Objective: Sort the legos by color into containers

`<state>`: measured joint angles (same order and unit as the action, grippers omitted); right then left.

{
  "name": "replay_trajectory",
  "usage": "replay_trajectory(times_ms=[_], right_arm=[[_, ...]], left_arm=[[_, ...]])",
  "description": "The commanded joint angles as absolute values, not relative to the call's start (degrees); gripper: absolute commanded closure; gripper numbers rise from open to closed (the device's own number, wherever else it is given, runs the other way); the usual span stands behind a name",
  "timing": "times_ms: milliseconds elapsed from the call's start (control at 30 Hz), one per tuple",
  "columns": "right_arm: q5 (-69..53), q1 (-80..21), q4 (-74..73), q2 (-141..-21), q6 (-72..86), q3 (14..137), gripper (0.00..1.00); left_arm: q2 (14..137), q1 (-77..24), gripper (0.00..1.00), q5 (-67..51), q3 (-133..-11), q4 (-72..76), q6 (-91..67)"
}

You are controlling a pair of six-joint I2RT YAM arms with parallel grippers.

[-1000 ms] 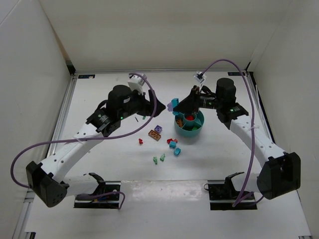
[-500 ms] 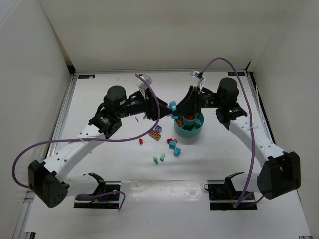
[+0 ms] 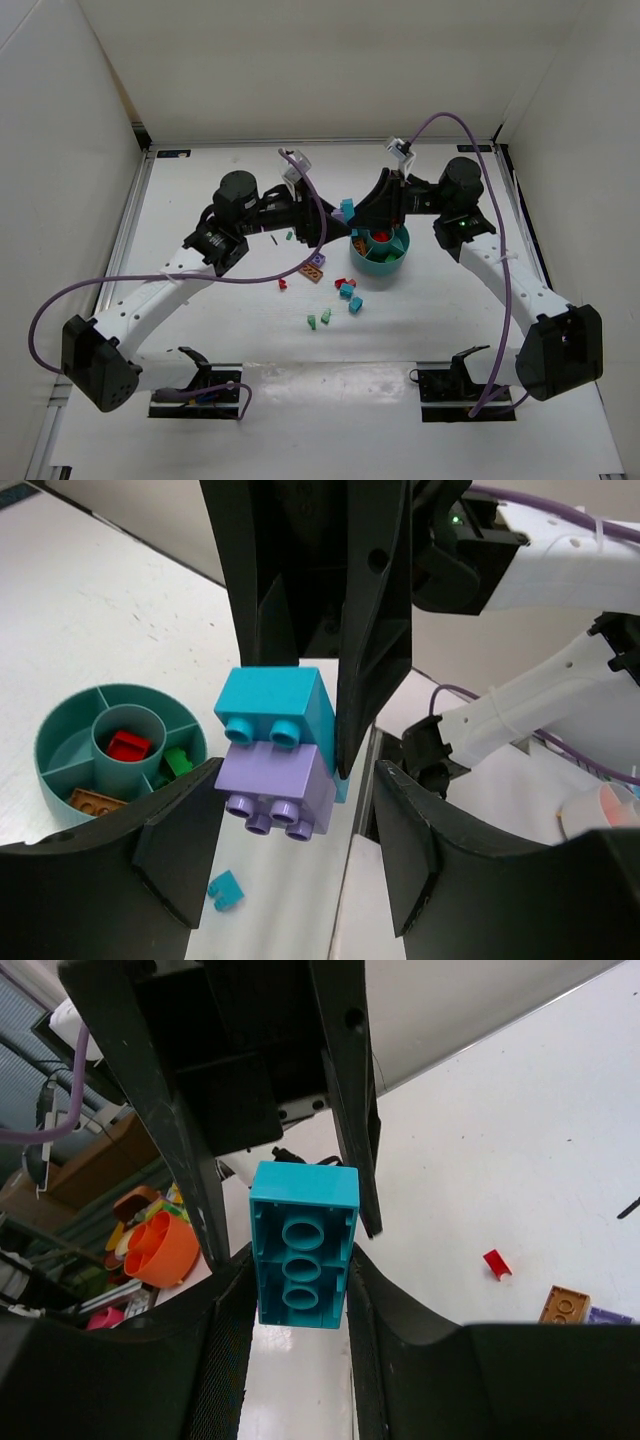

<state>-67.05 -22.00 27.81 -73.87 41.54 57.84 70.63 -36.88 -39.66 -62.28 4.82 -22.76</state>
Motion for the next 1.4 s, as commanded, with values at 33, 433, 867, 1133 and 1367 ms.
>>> replay_trajectory(times_ms=[33, 433, 867, 1133, 1367], right_arm=[[-66.27, -21.97, 32.17, -71.98, 41.84, 57.40, 1.00], [-66.53, -20.57, 29.71, -71.90, 39.73, 56.95, 1.00], [-65.22, -16.62, 22.94, -68.74, 36.74, 56.16, 1.00], [-60.40, -7.57, 9.52, -63.72, 29.73, 53.88, 1.00], [-29.82, -8.34, -11.76, -61.17, 19.78, 52.13, 1.00]], left_arm=[[71.10, -37.09, 0.29, -41.22, -64.25, 3.69, -23.03], [69.96, -35.95, 0.55, -42.54, -63.46, 4.83, -24.17], [70.05, -35.42, 0.69, -39.65, -63.45, 1.06, -22.59], [71.89, -34.89, 0.71, -35.07, -64.77, -3.77, -20.57], [73.92, -34.63, 0.71, -31.30, -66.80, -6.77, -20.13]])
